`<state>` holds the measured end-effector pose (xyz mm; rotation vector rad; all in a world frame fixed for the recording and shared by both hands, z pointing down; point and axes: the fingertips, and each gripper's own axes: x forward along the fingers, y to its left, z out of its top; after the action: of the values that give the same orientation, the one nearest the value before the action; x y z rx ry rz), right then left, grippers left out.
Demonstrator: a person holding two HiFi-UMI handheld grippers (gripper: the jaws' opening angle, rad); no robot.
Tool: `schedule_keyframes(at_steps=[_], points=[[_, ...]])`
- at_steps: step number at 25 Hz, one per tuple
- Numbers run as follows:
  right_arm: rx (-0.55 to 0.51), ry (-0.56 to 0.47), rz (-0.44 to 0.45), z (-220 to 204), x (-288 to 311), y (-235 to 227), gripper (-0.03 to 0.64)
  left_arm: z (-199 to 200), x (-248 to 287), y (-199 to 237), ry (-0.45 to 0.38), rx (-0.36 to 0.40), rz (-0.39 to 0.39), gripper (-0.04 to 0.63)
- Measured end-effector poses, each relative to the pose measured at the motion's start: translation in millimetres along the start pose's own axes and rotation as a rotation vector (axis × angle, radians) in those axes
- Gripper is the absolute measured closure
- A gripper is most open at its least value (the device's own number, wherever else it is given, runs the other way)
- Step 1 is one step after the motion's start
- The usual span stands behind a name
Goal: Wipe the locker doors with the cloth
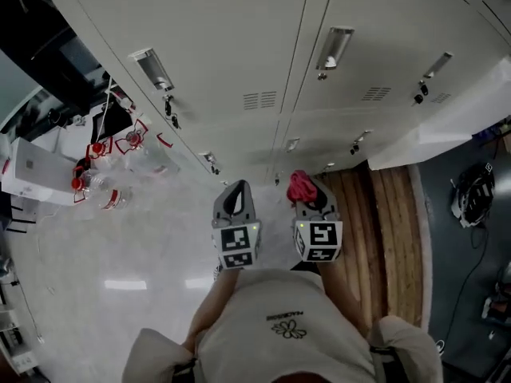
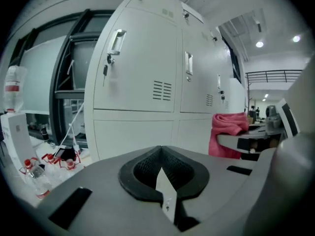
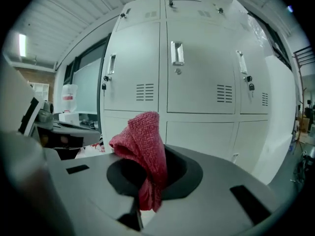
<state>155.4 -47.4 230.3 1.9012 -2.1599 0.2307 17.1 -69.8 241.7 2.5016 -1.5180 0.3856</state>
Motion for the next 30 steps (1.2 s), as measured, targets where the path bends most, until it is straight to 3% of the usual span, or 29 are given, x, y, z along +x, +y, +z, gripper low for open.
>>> schedule_keyframes(at_steps=[4,6,9,16,24,30], points=[[0.01,-0.089,-0.03,24,-4,-11,0.586,54,6,7,-0.133,0.028,0.016,0.578],[0.027,-0.099,-0.042,24,-8,-14,0.585,64,1,8,-0.16,0.035,0.022,0.578],[0.056,-0.102,-0.059,24,-10,-18,0.586,67,-1,8,-0.166,0.055,0.02,0.578],[0.002,-0.114,-0.067,34,-5,-18,0.586,73,3,16,-0.176,0.045,0.022,0.578],[-0.008,-0.084,-0.014,27,-2,-2,0.586,58,5,21,-0.137,0.024,0.018,0.578],[-0.025,-0.096,-0.022,29,-2,-2,0.586,57,6,25,-0.128,0.031,0.034,0.578]])
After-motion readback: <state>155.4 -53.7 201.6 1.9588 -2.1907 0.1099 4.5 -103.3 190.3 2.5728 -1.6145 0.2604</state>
